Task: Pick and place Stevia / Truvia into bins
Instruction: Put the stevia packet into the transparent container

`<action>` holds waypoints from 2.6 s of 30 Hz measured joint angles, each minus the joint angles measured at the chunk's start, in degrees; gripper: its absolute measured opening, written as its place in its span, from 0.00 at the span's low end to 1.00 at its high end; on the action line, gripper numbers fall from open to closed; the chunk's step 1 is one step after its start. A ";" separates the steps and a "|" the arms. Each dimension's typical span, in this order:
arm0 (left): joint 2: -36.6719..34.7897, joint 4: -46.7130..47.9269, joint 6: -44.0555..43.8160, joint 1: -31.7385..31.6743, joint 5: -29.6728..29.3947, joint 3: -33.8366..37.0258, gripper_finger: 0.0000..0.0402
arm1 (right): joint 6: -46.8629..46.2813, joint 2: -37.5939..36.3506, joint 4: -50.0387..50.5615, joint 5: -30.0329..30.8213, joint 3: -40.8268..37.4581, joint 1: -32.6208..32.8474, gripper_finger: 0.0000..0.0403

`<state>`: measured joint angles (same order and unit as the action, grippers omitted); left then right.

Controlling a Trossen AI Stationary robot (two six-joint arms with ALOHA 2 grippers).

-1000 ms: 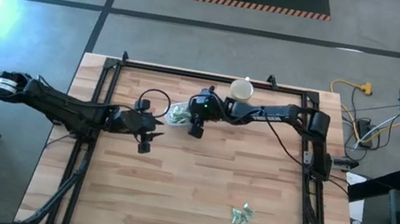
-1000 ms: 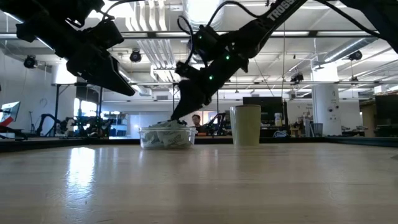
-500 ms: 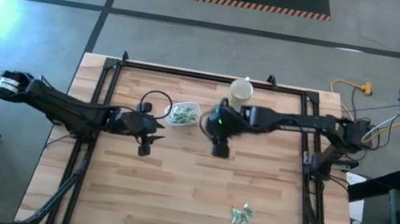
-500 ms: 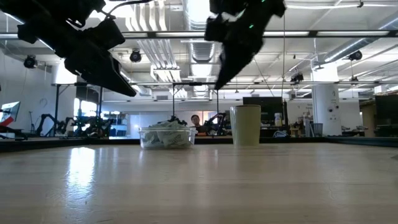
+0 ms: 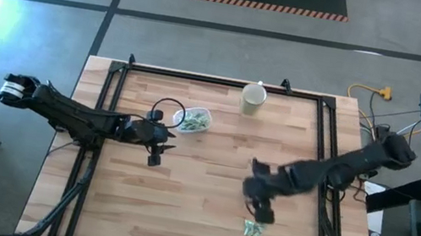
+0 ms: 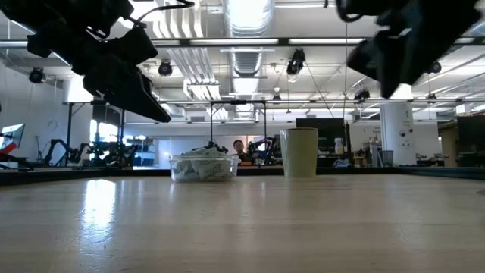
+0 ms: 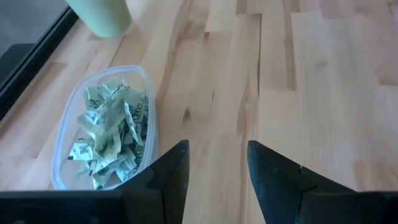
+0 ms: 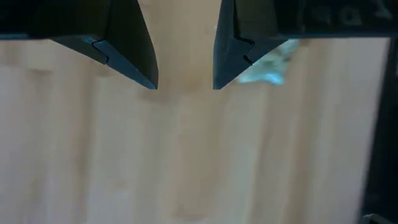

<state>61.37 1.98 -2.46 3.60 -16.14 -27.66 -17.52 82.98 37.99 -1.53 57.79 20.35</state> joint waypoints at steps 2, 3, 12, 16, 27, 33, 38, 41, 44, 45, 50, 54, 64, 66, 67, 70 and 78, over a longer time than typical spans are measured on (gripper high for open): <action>-0.01 -0.17 0.00 -0.02 0.00 0.00 0.36 | -3.38 -0.88 -4.13 0.08 -3.53 3.59 0.36; -0.01 -0.15 0.00 -0.02 0.00 0.00 0.36 | -4.64 -1.07 -6.21 0.14 -5.16 5.15 0.36; 0.10 -0.31 0.04 -0.02 -0.02 0.00 0.36 | -12.38 -0.45 -16.75 3.37 -13.30 12.59 0.35; 0.10 -0.25 0.04 -0.02 -0.02 0.00 0.36 | -12.35 0.27 -23.74 4.73 -15.59 13.48 0.35; 0.21 -0.05 0.09 -0.02 0.83 0.00 0.36 | -13.13 4.91 -31.05 4.30 -18.62 15.50 0.34; 0.21 -0.03 0.09 -0.02 0.89 0.00 0.36 | -13.02 8.22 -33.36 4.42 -18.73 16.30 0.33; 0.24 -0.03 0.09 -0.02 0.92 0.00 0.36 | -13.00 10.20 -33.78 4.49 -18.72 16.30 0.34; 0.25 -0.03 0.09 -0.02 0.94 0.00 0.36 | -12.94 10.75 -34.09 4.67 -18.64 16.30 0.33; 0.25 -0.03 0.09 -0.02 0.96 0.00 0.36 | -12.56 10.76 -34.06 4.79 -18.64 16.27 0.31; 0.25 -0.03 0.09 -0.02 1.00 0.00 0.36 | -12.29 10.67 -34.00 4.82 -18.64 16.27 0.30; 0.25 -0.03 0.09 -0.02 1.01 0.00 0.36 | -10.95 10.53 -33.96 4.80 -18.66 16.27 0.19; 0.25 -0.03 0.09 -0.02 1.01 0.00 0.36 | -8.74 10.51 -34.09 4.78 -18.66 16.26 0.09; 0.25 -0.05 0.09 -0.02 0.98 0.00 0.36 | 4.24 9.26 -33.91 6.54 -13.84 15.81 0.06; 0.25 -0.07 0.09 -0.02 0.98 0.00 0.36 | 7.09 8.79 -33.98 8.09 -12.46 15.61 0.07; 0.23 -0.07 0.09 -0.02 0.98 0.00 0.36 | 8.46 8.52 -33.92 9.02 -11.86 15.44 0.07; 0.23 -0.07 0.09 -0.02 0.97 0.00 0.36 | 11.38 8.48 -34.21 10.87 -10.19 15.03 0.07; 0.21 -0.03 0.10 -0.02 0.96 0.00 0.36 | 7.44 8.68 -30.77 13.79 -11.51 13.55 0.07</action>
<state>61.58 1.96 -2.36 3.57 -15.18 -27.66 -10.09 91.66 7.23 12.26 46.28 33.90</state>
